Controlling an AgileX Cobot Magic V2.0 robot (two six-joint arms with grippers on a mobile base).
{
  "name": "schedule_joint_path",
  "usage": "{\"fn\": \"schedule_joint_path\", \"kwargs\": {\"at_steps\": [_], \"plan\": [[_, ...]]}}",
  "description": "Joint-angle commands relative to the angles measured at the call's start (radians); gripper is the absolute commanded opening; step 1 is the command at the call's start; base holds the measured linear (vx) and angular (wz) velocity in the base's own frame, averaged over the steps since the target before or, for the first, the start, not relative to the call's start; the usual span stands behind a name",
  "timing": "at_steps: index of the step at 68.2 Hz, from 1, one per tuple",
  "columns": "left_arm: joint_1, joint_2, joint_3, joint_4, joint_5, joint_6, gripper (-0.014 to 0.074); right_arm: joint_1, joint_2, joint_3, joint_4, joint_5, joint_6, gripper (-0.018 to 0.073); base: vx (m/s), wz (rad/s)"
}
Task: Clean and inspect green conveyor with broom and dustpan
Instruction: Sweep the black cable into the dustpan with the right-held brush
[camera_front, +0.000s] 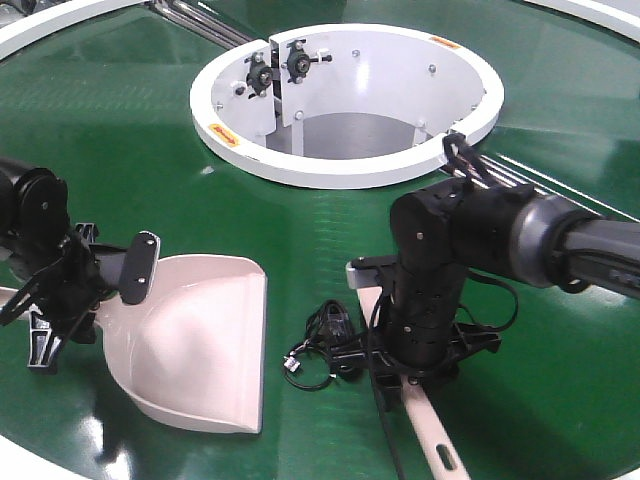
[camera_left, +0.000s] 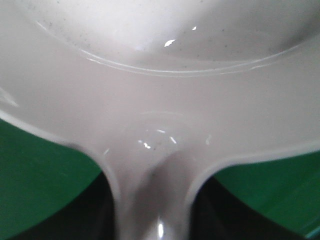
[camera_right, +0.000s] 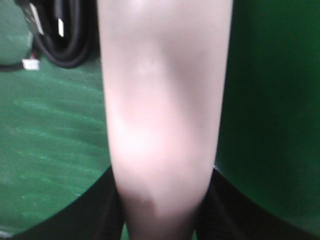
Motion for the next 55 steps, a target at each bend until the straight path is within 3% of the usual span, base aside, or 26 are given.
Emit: {"fn": "schedule_joint_path", "kwargs": {"at_steps": [1,10,24,55], "plan": [[-0.010,-0.036,-0.025,-0.007,-0.002,0.004,-0.0008,0.000,-0.016,-0.056,0.051,0.018,-0.039,-0.0005,0.00,0.00],[-0.010,-0.036,-0.025,-0.007,-0.002,0.004,-0.0008,0.008,0.018,-0.106,0.122,0.018,-0.076,-0.0005,0.00,0.00],[-0.010,-0.036,-0.025,-0.007,-0.002,0.004,-0.0008,0.058,0.101,-0.222,0.143,0.075,-0.093,-0.0005,0.00,0.00],[-0.010,-0.036,-0.025,-0.007,-0.002,0.004,-0.0008,0.182,0.320,-0.646,0.333,0.120,-0.163,-0.0005,0.00,0.00]]}}
